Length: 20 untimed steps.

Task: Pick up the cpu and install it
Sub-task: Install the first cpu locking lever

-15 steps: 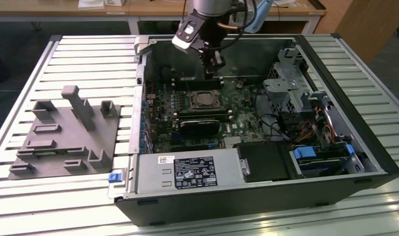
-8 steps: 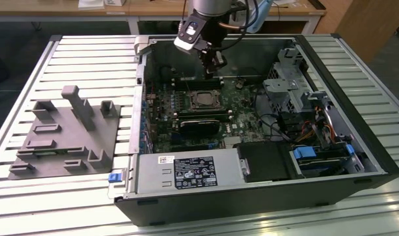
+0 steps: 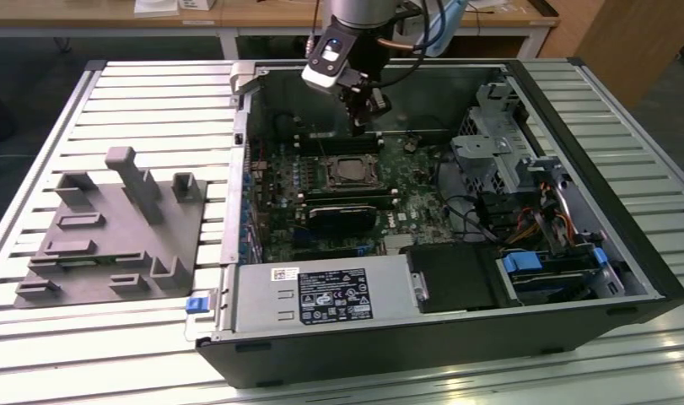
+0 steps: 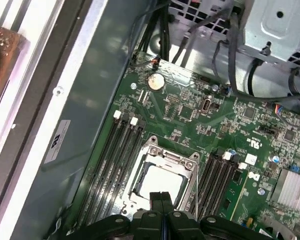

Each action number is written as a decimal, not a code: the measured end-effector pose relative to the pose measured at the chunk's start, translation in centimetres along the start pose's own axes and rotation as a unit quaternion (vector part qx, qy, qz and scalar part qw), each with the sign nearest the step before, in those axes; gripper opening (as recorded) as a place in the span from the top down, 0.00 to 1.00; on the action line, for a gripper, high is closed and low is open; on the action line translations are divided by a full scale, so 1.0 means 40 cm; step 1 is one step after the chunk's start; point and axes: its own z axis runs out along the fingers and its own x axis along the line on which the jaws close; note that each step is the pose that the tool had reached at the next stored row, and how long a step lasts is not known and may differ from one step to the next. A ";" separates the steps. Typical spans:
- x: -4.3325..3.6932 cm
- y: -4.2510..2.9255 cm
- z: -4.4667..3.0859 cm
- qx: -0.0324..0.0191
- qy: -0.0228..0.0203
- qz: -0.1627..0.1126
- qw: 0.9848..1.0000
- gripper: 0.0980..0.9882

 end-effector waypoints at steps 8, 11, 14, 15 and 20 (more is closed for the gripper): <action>0.000 0.000 0.000 -0.001 0.001 -0.026 1.000 0.99; 0.000 0.000 0.000 -0.001 0.001 -0.036 0.999 0.99; 0.000 0.000 0.000 -0.001 0.002 -0.045 0.999 0.99; 0.000 0.000 0.000 -0.001 0.002 -0.048 0.999 0.99; 0.000 0.000 0.000 -0.001 0.002 -0.064 0.998 0.99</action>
